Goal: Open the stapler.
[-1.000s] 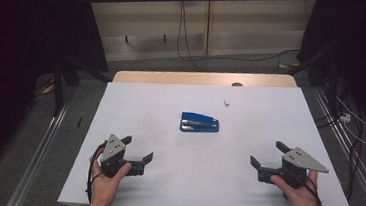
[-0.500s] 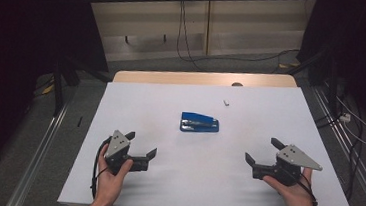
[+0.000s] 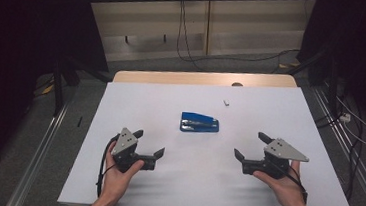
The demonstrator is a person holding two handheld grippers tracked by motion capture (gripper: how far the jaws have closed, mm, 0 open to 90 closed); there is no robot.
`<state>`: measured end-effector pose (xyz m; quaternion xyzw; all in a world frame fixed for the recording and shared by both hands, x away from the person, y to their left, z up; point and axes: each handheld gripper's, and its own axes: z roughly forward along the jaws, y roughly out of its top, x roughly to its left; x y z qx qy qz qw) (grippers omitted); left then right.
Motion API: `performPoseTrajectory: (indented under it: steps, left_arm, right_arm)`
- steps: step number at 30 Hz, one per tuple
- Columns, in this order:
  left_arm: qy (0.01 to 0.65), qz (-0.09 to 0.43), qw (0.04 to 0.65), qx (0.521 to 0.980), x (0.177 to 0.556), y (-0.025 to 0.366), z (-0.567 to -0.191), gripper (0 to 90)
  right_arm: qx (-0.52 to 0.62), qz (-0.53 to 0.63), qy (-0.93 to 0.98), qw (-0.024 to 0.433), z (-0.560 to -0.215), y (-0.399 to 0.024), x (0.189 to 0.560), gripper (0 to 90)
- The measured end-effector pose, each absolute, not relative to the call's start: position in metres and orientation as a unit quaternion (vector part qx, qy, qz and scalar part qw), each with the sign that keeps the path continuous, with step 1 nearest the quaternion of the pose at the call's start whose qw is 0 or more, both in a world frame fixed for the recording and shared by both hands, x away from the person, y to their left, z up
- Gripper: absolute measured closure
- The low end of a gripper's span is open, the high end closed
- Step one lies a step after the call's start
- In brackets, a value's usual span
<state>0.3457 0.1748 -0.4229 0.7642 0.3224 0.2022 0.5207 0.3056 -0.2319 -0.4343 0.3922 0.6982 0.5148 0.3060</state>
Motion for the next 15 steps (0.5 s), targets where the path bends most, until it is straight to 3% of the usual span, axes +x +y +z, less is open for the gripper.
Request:
performPoseTrajectory:
  steps: [7,15]
  left_arm:
    - [0.301,0.219,0.516,0.771,0.351,0.163,-0.419,2.7]
    - [0.319,0.212,0.522,0.762,0.371,0.160,-0.420,3.7]
  right_arm:
    - [0.385,0.514,0.706,0.298,-0.435,-0.221,0.312,3.1]
    - [0.375,0.519,0.714,0.284,-0.435,-0.207,0.320,3.0]
